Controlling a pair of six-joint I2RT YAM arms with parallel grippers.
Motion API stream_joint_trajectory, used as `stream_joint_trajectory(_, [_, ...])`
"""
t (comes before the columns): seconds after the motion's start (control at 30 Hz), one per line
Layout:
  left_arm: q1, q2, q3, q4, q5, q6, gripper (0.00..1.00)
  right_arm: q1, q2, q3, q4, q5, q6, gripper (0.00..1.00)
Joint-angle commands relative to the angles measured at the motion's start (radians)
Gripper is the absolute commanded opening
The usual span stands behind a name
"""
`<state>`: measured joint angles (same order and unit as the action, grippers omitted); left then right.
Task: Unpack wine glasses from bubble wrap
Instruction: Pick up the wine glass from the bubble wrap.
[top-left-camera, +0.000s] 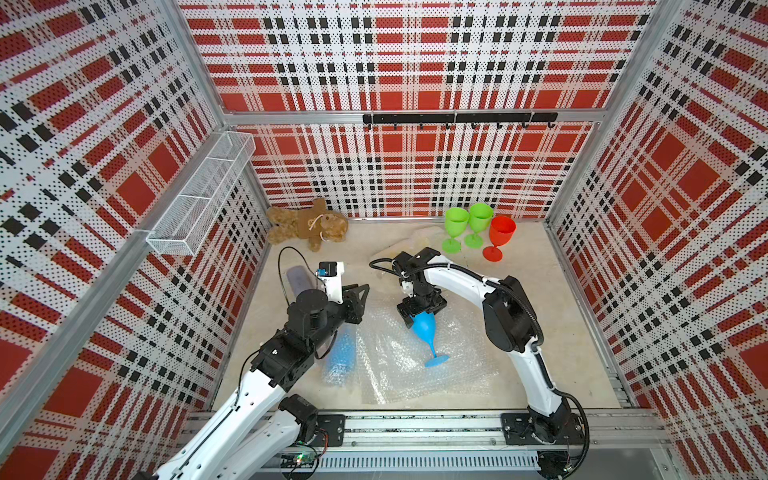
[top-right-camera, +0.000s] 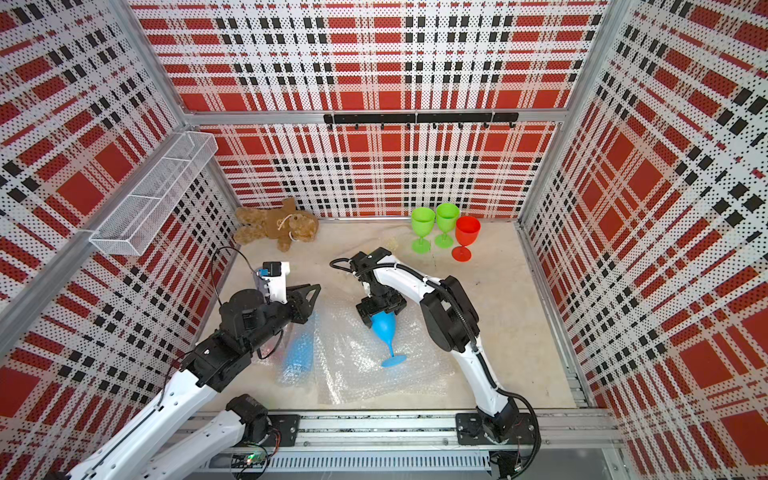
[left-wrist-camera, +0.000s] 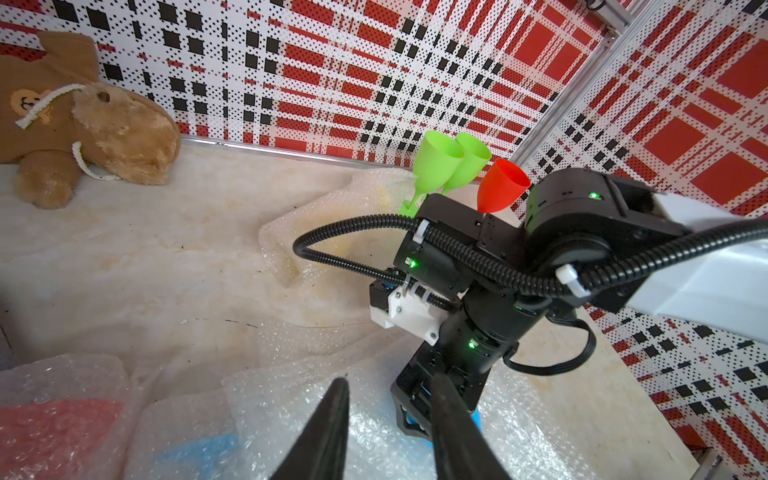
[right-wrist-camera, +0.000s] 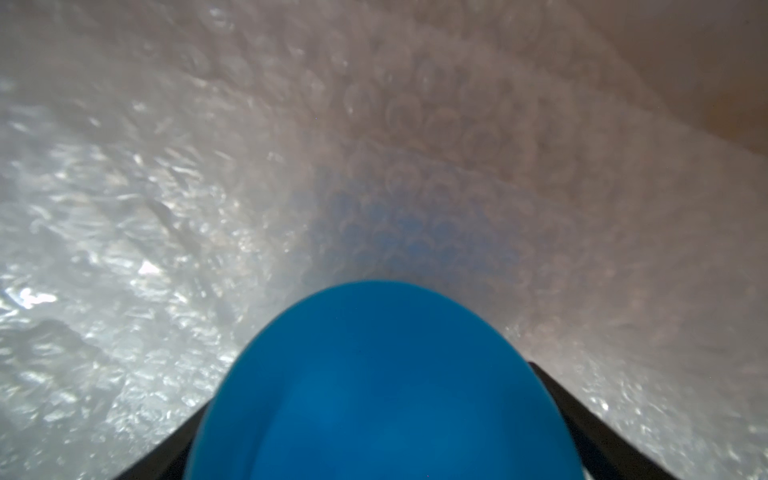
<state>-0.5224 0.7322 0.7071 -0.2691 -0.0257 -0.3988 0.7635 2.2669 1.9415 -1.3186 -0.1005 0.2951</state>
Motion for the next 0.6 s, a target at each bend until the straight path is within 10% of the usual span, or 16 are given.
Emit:
stream_joint_trajectory(0.0, [0.015,-0.003,-0.011,0.028,0.013,0.008,0.36,-0.001,0.005,0.006,-0.032,0.005,-0.011,0.92])
stream_joint_trajectory(0.37, [0.051,0.033,-0.014,0.031,0.023,0.004,0.36,-0.021,-0.226,0.098,-0.032,0.017,0.034,0.75])
stream_joint_trajectory(0.57, [0.060,0.052,-0.018,0.037,0.026,-0.002,0.36,-0.088,-0.487,-0.019,0.260,0.148,0.031,0.54])
